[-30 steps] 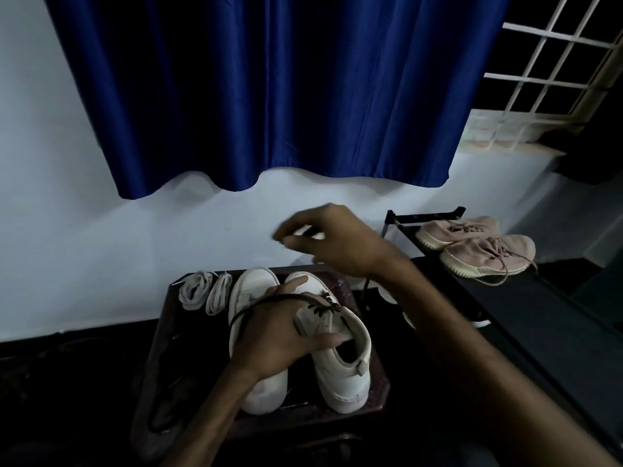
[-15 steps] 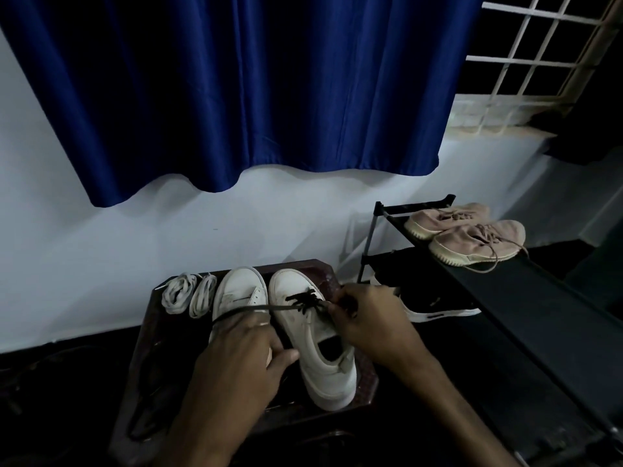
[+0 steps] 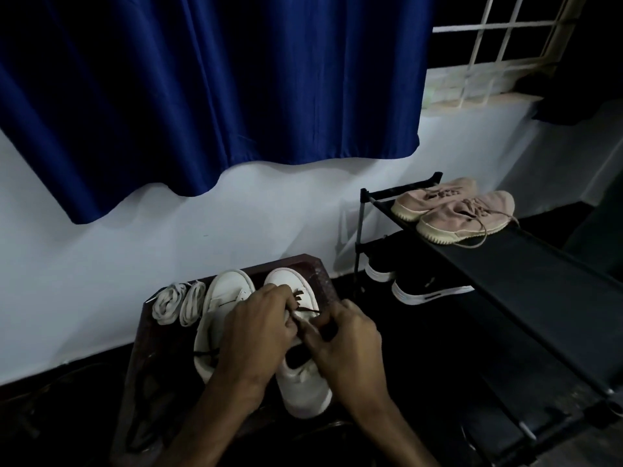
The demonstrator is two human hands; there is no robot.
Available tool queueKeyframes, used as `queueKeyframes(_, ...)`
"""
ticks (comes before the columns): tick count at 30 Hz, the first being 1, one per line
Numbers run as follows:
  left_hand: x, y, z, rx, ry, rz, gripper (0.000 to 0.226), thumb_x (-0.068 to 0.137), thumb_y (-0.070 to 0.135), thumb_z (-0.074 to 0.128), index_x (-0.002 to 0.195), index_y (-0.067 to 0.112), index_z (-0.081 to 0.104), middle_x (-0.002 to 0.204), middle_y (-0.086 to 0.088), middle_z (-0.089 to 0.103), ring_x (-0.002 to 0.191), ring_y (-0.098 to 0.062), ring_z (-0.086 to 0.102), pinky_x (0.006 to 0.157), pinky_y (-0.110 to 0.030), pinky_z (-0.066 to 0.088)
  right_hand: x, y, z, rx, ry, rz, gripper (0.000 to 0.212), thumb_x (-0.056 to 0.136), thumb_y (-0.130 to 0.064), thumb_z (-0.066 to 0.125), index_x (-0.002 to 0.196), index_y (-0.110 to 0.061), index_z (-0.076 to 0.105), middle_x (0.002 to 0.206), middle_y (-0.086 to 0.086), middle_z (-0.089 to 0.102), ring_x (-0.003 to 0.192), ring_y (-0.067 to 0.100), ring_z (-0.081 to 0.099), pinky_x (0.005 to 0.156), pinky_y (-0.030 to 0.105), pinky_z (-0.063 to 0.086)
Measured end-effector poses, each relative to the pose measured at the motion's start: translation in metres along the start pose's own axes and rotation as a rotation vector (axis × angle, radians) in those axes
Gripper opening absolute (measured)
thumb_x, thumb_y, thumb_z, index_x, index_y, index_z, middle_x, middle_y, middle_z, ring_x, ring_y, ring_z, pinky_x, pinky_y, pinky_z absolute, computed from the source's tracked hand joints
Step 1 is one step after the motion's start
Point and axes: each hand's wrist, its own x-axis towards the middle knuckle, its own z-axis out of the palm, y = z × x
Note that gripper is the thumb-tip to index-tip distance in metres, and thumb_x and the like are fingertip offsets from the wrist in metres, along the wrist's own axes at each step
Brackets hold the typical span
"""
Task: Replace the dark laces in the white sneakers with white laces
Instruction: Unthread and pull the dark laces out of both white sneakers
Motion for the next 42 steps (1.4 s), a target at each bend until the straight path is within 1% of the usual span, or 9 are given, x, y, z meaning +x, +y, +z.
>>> queueKeyframes(10, 0.005, -0.007, 0.007, -0.04, 0.086, 0.02, 0.014, 0.073, 0.015, 0.071, 0.072, 0.024, 0.061, 0.084, 0.011, 0.069, 0.082, -0.018, 0.065, 0.069, -0.035, 0.048, -0.017, -0.007, 0.01, 0.073, 0.069, 0.077, 0.02, 0.083, -0.037, 0.062, 0.077, -0.022, 0.049, 0.081, -0.006, 0.054, 0.073, 0.015, 0.057, 0.066, 0.038, 0.047)
queueKeyframes(14, 0.015, -0.013, -0.006, -0.338, -0.038, -0.116, 0.026, 0.072, 0.01, 0.079, 0.065, 0.024, 0.059, 0.09, 0.017, 0.074, 0.087, -0.008, 0.069, 0.077, -0.034, 0.054, -0.018, -0.01, 0.006, 0.034, 0.047, 0.084, 0.018, 0.086, -0.038, 0.057, 0.083, -0.023, 0.048, 0.088, -0.005, 0.055, 0.078, 0.017, 0.058, 0.068, 0.037, 0.046)
queueKeyframes(17, 0.02, -0.021, -0.017, -0.912, -0.098, -0.426, 0.026, 0.088, -0.004, 0.063, 0.073, 0.013, 0.05, 0.097, 0.002, 0.076, 0.071, -0.017, 0.071, 0.054, -0.037, 0.059, -0.019, -0.008, 0.007, 0.016, 0.067, 0.089, 0.02, 0.084, -0.038, 0.056, 0.081, -0.024, 0.043, 0.086, -0.005, 0.055, 0.075, 0.019, 0.058, 0.065, 0.036, 0.043)
queueKeyframes(20, 0.02, -0.022, -0.02, -1.113, -0.059, -0.558, 0.02, 0.092, -0.011, 0.05, 0.092, 0.008, 0.053, 0.105, -0.005, 0.074, 0.066, -0.016, 0.07, 0.044, -0.028, 0.054, -0.019, -0.01, 0.012, 0.048, 0.063, 0.069, 0.018, 0.083, -0.04, 0.049, 0.08, -0.026, 0.038, 0.086, -0.005, 0.053, 0.072, 0.019, 0.057, 0.063, 0.038, 0.045)
queueKeyframes(24, 0.02, -0.022, -0.018, -0.738, -0.206, -0.196, 0.042, 0.085, -0.016, 0.045, 0.103, 0.019, 0.058, 0.099, 0.001, 0.072, 0.086, -0.018, 0.069, 0.048, -0.032, 0.051, -0.019, -0.008, 0.018, 0.062, 0.112, 0.066, 0.02, 0.079, -0.045, 0.041, 0.08, -0.025, 0.04, 0.083, -0.006, 0.053, 0.069, 0.019, 0.057, 0.06, 0.039, 0.046)
queueKeyframes(27, 0.02, -0.016, -0.025, -0.312, -0.356, 0.045, 0.027, 0.079, 0.012, 0.058, 0.096, 0.033, 0.065, 0.096, 0.018, 0.068, 0.095, 0.002, 0.063, 0.075, -0.024, 0.051, -0.019, -0.005, 0.019, 0.067, 0.123, 0.075, 0.021, 0.079, -0.043, 0.046, 0.081, -0.022, 0.045, 0.084, -0.005, 0.053, 0.071, 0.02, 0.057, 0.062, 0.039, 0.047)
queueKeyframes(30, 0.02, -0.01, -0.027, -0.048, -0.293, 0.167, 0.019, 0.082, 0.029, 0.069, 0.098, 0.039, 0.066, 0.096, 0.02, 0.063, 0.093, 0.007, 0.057, 0.082, -0.025, 0.048, -0.019, -0.006, 0.019, 0.089, 0.115, 0.067, 0.025, 0.079, -0.047, 0.041, 0.082, -0.022, 0.045, 0.086, -0.004, 0.054, 0.073, 0.02, 0.057, 0.063, 0.039, 0.046)
queueKeyframes(38, 0.014, 0.004, -0.032, 0.248, -0.071, 0.377, 0.008, 0.086, 0.035, 0.068, 0.094, 0.034, 0.067, 0.098, 0.012, 0.051, 0.084, -0.01, 0.06, 0.069, -0.037, 0.051, -0.018, -0.004, 0.018, 0.075, 0.115, 0.03, 0.024, 0.079, -0.046, 0.041, 0.081, -0.023, 0.045, 0.084, -0.006, 0.053, 0.07, 0.016, 0.055, 0.06, 0.035, 0.044)
queueKeyframes(42, 0.011, -0.008, -0.033, 0.358, -0.012, 0.464, 0.039, 0.072, 0.003, 0.07, 0.1, 0.026, 0.058, 0.098, 0.004, 0.049, 0.069, -0.021, 0.062, 0.048, -0.038, 0.051, -0.019, -0.004, 0.019, 0.08, 0.129, 0.042, 0.02, 0.079, -0.043, 0.044, 0.08, -0.023, 0.045, 0.082, -0.007, 0.052, 0.07, 0.016, 0.055, 0.06, 0.035, 0.044)
